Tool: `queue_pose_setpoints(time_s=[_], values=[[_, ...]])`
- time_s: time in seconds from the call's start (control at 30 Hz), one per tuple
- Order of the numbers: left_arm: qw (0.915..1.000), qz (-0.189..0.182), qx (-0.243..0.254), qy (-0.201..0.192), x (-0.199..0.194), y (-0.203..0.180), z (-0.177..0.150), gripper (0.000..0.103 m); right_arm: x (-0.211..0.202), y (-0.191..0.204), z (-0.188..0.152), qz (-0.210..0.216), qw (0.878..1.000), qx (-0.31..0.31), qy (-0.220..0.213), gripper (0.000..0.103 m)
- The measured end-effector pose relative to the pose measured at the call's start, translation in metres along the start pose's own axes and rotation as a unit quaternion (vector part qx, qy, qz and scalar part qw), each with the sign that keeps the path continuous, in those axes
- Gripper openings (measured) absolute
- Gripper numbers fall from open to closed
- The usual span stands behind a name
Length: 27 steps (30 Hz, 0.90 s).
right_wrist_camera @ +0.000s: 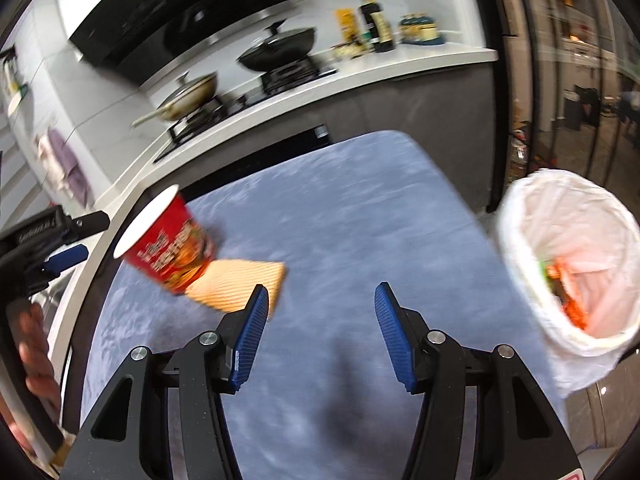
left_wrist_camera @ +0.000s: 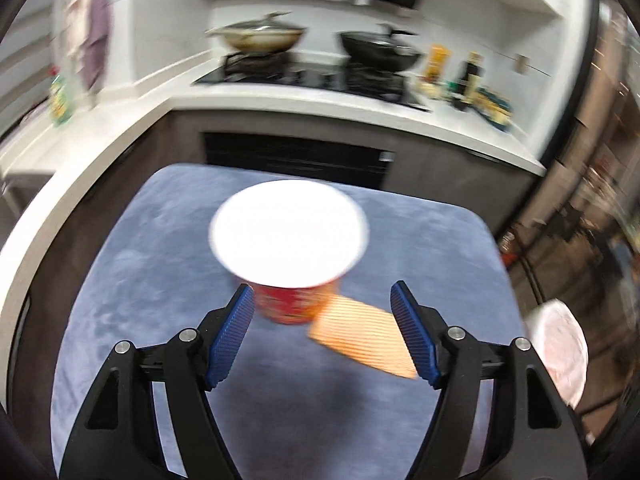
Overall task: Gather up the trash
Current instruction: 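Grasp the red noodle bucket rim with the left tool while the right tool grasps the orange foam net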
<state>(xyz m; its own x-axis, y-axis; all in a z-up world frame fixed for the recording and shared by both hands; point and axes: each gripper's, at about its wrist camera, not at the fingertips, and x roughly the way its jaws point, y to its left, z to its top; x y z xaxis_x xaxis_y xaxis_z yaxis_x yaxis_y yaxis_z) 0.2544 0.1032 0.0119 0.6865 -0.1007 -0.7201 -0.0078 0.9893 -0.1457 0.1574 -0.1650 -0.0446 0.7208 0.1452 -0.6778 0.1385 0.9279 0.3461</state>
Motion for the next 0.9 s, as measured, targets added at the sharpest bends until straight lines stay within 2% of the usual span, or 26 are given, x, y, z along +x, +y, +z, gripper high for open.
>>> queue_pose_setpoints(time_s=[0.07, 0.2, 0.43, 0.53, 0.6, 0.67, 0.73, 0.8, 0.9], values=[[0.9994, 0.012, -0.029, 0.011, 0.011, 0.026, 0.008, 0.067, 0.013, 0.015, -0.002, 0.005, 1.000, -0.007, 0.008, 0.054], [0.9978, 0.022, -0.055, 0.030, 0.032, 0.053, 0.018, 0.067, 0.037, 0.035, -0.003, 0.009, 1.000, -0.016, 0.021, 0.054], [0.9946, 0.008, -0.085, 0.060, 0.068, 0.070, 0.026, 0.065, 0.071, 0.052, -0.001, 0.008, 0.999, -0.020, 0.039, 0.054], [0.9937, 0.005, -0.085, 0.074, 0.082, 0.071, 0.025, 0.055, 0.081, 0.055, 0.000, 0.007, 0.999, -0.021, 0.044, 0.054], [0.9928, 0.000, -0.086, 0.082, 0.090, 0.070, 0.024, 0.040, 0.087, 0.056, 0.001, 0.006, 0.999, -0.021, 0.048, 0.054], [0.9918, -0.007, -0.089, 0.091, 0.095, 0.072, 0.020, 0.032, 0.093, 0.057, 0.002, 0.006, 0.999, -0.022, 0.049, 0.054], [0.9917, -0.007, -0.092, 0.090, 0.095, 0.074, 0.017, 0.029, 0.100, 0.059, 0.003, 0.004, 0.998, -0.024, 0.054, 0.054], [0.9920, -0.006, -0.092, 0.086, 0.094, 0.077, 0.016, 0.017, 0.106, 0.059, 0.002, 0.004, 0.998, -0.025, 0.059, 0.054], [0.9917, -0.010, -0.096, 0.085, 0.090, 0.083, 0.014, 0.006, 0.115, 0.060, 0.000, 0.009, 0.997, -0.028, 0.068, 0.054]])
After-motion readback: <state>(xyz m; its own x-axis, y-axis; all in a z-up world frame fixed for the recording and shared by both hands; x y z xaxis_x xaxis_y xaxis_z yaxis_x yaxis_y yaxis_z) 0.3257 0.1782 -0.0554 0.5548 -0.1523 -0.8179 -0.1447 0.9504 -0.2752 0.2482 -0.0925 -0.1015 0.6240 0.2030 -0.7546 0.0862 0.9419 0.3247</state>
